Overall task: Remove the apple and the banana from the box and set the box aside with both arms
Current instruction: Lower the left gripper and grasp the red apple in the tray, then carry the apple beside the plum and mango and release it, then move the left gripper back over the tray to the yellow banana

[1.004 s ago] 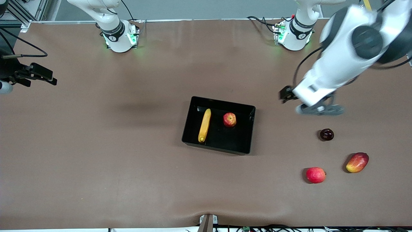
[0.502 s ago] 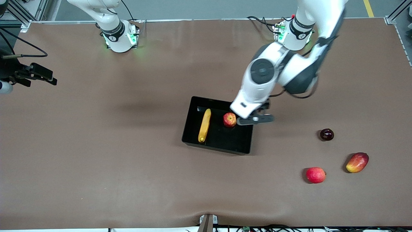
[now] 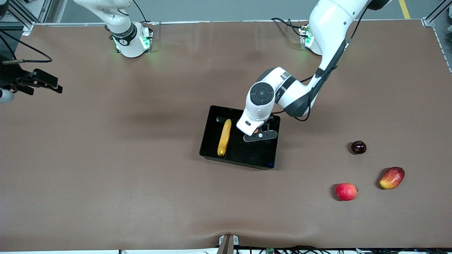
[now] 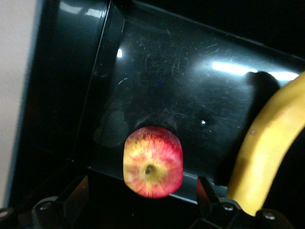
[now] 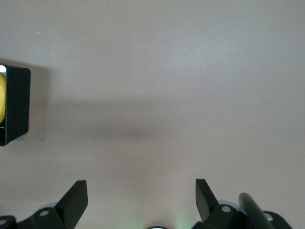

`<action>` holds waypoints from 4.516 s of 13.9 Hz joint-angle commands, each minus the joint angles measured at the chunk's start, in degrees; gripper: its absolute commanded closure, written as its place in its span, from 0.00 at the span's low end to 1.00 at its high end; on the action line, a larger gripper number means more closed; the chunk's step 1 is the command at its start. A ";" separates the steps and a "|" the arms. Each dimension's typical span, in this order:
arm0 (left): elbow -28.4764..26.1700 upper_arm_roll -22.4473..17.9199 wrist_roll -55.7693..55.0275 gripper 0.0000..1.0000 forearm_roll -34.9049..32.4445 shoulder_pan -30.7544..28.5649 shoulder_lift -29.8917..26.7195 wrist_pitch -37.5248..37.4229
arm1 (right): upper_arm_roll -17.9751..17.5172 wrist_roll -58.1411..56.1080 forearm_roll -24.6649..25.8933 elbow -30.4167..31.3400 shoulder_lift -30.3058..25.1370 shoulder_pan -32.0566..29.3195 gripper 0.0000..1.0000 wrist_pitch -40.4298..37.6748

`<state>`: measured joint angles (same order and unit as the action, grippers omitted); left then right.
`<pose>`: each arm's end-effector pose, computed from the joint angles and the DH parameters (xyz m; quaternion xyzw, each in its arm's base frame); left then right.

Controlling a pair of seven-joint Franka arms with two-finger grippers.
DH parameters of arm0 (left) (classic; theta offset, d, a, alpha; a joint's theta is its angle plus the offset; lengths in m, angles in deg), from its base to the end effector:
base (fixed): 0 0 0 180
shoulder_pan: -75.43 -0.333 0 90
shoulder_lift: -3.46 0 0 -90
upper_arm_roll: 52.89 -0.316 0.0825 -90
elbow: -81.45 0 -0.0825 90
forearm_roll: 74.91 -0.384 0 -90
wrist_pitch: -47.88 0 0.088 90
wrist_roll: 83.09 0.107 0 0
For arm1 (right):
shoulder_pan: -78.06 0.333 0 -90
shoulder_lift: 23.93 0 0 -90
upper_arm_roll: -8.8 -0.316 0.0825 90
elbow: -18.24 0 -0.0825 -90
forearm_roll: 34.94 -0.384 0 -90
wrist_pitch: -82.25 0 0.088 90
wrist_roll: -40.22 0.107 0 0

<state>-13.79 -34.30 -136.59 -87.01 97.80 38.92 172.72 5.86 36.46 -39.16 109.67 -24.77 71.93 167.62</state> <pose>0.5300 -0.4176 0.2566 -0.9969 -0.0710 0.0287 0.0171 0.5402 -0.0215 0.6144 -0.9983 -0.0062 0.0432 0.0391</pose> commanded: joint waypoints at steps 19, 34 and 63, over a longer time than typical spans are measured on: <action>9.89 -0.40 11.90 1.00 -1.09 -8.73 -6.46 -5.74 | -0.58 0.33 -0.79 -0.20 0.22 -1.25 0.00 -0.29; 10.17 -1.02 59.65 1.00 -2.15 -38.54 4.60 2.93 | -0.58 0.33 -0.79 -0.20 0.40 -1.25 0.00 -0.29; 10.43 17.18 23.32 0.00 -6.44 -25.84 0.12 -6.46 | -0.58 0.33 -0.88 -0.20 0.40 -1.34 0.00 -0.29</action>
<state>-4.02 -16.43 -105.21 -90.37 65.64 37.29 165.68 5.97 36.47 -39.16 109.72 -24.48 71.77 167.62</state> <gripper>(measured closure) 0.000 0.000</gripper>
